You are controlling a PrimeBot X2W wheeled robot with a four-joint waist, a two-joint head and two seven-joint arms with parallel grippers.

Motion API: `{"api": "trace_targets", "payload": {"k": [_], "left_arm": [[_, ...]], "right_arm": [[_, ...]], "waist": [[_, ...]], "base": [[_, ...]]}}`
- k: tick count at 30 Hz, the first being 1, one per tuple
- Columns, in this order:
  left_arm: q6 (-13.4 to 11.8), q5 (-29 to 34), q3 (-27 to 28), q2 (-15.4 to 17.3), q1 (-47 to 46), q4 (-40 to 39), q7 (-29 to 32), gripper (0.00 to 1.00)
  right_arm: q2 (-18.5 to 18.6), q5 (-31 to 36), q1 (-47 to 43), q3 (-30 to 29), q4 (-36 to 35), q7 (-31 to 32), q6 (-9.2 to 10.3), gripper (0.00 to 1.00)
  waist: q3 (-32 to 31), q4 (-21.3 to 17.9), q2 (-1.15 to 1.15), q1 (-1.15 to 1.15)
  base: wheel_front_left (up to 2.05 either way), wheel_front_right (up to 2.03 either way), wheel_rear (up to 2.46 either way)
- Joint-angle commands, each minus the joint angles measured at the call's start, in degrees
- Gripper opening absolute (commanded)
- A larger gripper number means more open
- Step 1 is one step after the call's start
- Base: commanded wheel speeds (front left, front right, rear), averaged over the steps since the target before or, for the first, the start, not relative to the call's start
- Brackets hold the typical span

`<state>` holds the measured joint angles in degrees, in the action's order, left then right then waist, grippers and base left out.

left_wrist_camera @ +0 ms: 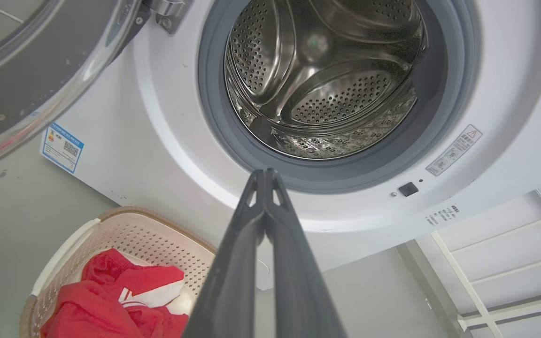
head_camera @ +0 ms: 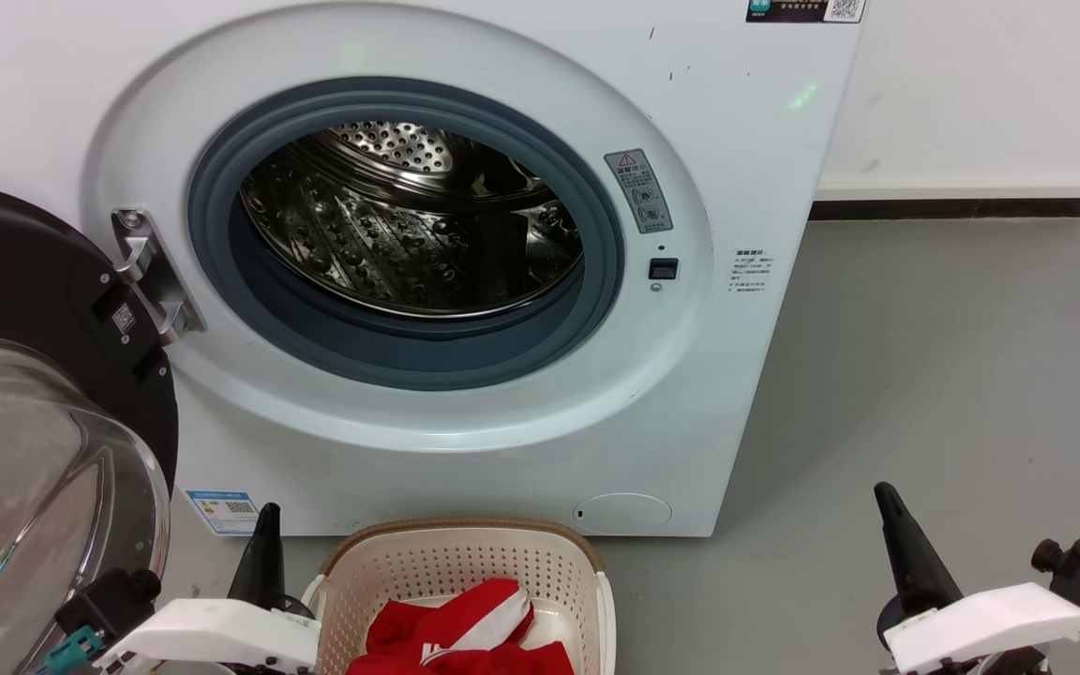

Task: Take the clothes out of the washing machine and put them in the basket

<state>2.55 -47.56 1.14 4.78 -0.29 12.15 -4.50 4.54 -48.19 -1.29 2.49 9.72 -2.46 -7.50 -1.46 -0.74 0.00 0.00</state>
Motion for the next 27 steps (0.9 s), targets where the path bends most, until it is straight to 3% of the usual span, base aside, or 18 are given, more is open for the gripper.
{"api": "trace_targets", "payload": {"k": [1,27], "left_arm": [[0.50,-2.02,0.51,0.05,-1.58,-0.46,0.54,0.00],[2.35,-19.19,2.53,-0.74,-3.51,0.49,4.82,0.00]], "right_arm": [[0.44,-2.26,1.97,-0.31,-0.36,0.21,0.00,0.00],[0.58,-20.21,4.28,-2.55,1.43,2.73,0.01,0.00]], "waist": [[0.03,0.02,0.00,0.00],[0.55,0.25,0.00,0.00]], "base": [[0.00,0.00,0.00],[0.00,0.00,0.00]]}}
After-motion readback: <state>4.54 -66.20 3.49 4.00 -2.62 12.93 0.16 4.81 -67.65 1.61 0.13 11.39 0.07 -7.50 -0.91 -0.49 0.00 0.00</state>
